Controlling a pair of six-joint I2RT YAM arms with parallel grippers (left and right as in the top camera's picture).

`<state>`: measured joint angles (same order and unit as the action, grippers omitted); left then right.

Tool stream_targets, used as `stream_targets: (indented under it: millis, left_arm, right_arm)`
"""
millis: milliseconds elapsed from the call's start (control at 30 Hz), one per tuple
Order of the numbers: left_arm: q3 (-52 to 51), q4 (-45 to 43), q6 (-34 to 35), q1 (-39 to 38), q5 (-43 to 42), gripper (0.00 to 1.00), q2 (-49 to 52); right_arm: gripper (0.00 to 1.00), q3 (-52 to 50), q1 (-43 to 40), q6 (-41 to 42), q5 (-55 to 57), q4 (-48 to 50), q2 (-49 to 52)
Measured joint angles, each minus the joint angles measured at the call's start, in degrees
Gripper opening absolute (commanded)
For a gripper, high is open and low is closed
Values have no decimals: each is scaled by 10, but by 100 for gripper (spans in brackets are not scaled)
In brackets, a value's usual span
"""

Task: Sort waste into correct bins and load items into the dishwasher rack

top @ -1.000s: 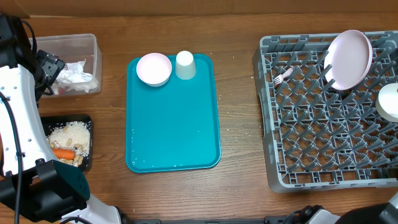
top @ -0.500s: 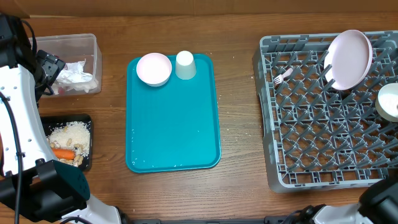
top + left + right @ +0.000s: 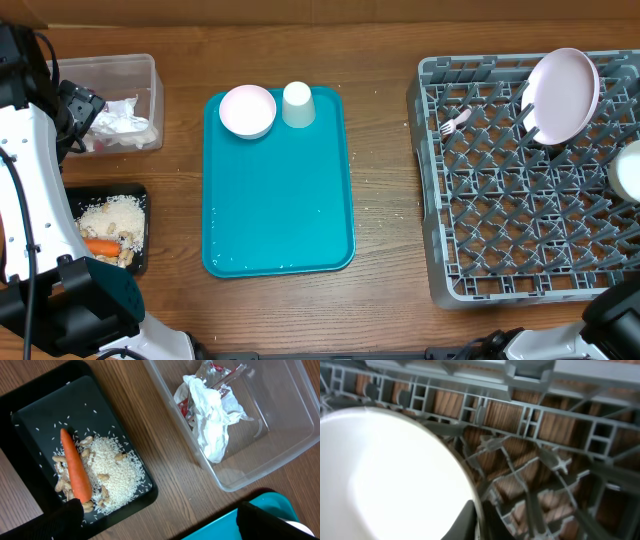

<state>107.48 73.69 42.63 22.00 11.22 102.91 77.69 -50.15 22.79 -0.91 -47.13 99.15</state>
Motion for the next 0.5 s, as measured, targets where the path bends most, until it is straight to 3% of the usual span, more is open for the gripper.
stream_targets:
  millis: [200,500]
  left_arm:
    - [0,0,0,0,0,100,0]
    - [0,0,0,0,0,100,0]
  right_arm:
    - [4,52,0,-2,60,-79,1]
    - [4,119,72,43,299,-156,1]
